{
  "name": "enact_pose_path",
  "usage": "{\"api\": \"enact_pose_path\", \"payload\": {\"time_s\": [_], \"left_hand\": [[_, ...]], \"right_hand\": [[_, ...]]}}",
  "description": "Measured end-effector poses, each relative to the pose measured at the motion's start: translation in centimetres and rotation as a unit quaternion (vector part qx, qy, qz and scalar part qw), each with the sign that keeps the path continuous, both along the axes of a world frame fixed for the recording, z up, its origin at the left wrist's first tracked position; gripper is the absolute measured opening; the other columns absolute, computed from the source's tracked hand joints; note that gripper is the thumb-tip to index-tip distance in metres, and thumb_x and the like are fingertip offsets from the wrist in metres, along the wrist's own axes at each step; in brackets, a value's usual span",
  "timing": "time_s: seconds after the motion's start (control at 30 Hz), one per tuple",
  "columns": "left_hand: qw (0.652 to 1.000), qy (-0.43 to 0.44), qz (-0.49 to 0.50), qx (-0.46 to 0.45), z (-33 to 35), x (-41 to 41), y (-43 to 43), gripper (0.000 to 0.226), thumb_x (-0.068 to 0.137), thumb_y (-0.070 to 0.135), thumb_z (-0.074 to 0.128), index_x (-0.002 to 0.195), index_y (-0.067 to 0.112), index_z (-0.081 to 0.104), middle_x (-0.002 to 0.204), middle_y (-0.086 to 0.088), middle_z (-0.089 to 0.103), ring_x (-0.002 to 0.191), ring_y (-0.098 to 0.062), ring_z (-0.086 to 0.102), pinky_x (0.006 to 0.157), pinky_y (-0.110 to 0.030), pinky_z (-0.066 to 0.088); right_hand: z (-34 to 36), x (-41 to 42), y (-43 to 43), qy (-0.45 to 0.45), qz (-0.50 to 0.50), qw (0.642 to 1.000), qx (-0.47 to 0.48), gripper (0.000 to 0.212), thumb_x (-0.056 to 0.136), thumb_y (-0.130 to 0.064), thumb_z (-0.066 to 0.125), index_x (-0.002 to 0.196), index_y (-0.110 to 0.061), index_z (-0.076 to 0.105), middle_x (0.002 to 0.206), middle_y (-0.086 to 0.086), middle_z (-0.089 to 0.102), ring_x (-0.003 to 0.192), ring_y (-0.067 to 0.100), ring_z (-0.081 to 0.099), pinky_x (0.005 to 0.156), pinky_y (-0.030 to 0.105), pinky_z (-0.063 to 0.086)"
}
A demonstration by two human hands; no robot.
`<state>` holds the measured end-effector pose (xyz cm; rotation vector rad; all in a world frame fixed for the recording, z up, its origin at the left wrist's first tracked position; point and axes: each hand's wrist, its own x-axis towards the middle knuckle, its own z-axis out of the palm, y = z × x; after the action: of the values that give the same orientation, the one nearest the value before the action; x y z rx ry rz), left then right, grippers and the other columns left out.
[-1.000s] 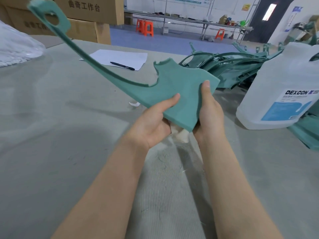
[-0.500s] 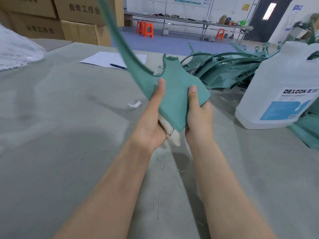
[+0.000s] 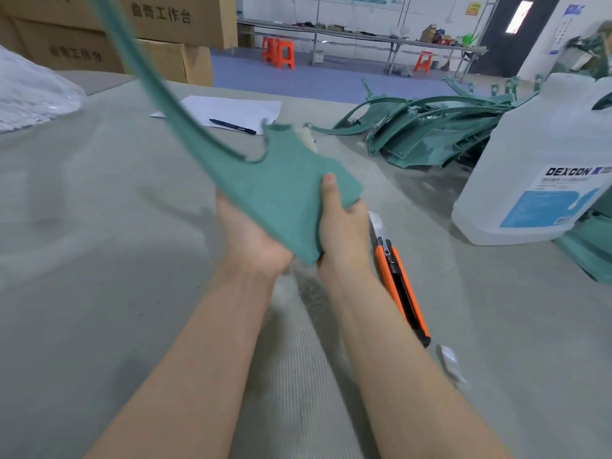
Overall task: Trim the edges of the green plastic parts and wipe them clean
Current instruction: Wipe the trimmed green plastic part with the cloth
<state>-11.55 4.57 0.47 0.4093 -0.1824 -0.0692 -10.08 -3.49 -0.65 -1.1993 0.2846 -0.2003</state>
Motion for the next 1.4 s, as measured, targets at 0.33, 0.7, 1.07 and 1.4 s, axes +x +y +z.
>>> {"api": "enact_pose_path", "payload": {"time_s": [0.33,0.7,1.07,1.4], "left_hand": [[1.000,0.021,0.013,0.016,0.4,0.3,0.9,0.072,0.097,0.055,0.021,0.086,0.009,0.076,0.091,-0.012,0.074,0.082,-0.028,0.071,0.073,-0.041,0.059],[0.996,-0.006,-0.036,0.082,-0.1,0.1,-0.8,0.058,0.094,0.052,0.030,0.100,0.010,0.070,0.099,-0.011,0.072,0.092,-0.027,0.069,0.086,-0.043,0.056],[0.914,0.042,0.149,0.374,0.5,0.3,-3.0,0.014,0.095,0.005,0.054,0.099,0.013,0.065,0.089,0.000,0.074,0.087,-0.017,0.072,0.074,-0.031,0.058],[0.763,-0.054,0.282,0.579,0.7,0.1,-1.1,0.017,0.095,0.021,0.060,0.098,0.010,0.072,0.095,-0.003,0.074,0.092,-0.016,0.070,0.088,-0.040,0.054]], "right_hand": [[0.1,-0.4,-0.6,0.040,0.086,0.995,0.009,0.019,0.096,-0.030,0.061,0.100,-0.012,0.064,0.087,0.003,0.072,0.070,0.014,0.071,0.060,0.031,0.060],[0.7,-0.6,-1.2,0.036,-0.009,0.998,-0.060,0.037,0.096,-0.042,0.056,0.113,-0.010,0.058,0.105,0.002,0.068,0.090,0.019,0.067,0.077,0.025,0.054],[0.9,0.1,-3.6,0.029,-0.067,0.993,-0.092,0.057,0.094,-0.041,0.060,0.138,-0.009,0.042,0.138,0.011,0.053,0.121,0.025,0.057,0.104,0.040,0.046],[1.5,-0.4,-5.2,-0.093,-0.064,0.900,-0.421,0.049,0.095,-0.049,0.052,0.133,-0.018,0.054,0.140,-0.004,0.052,0.137,0.014,0.038,0.117,0.044,0.024]]}}
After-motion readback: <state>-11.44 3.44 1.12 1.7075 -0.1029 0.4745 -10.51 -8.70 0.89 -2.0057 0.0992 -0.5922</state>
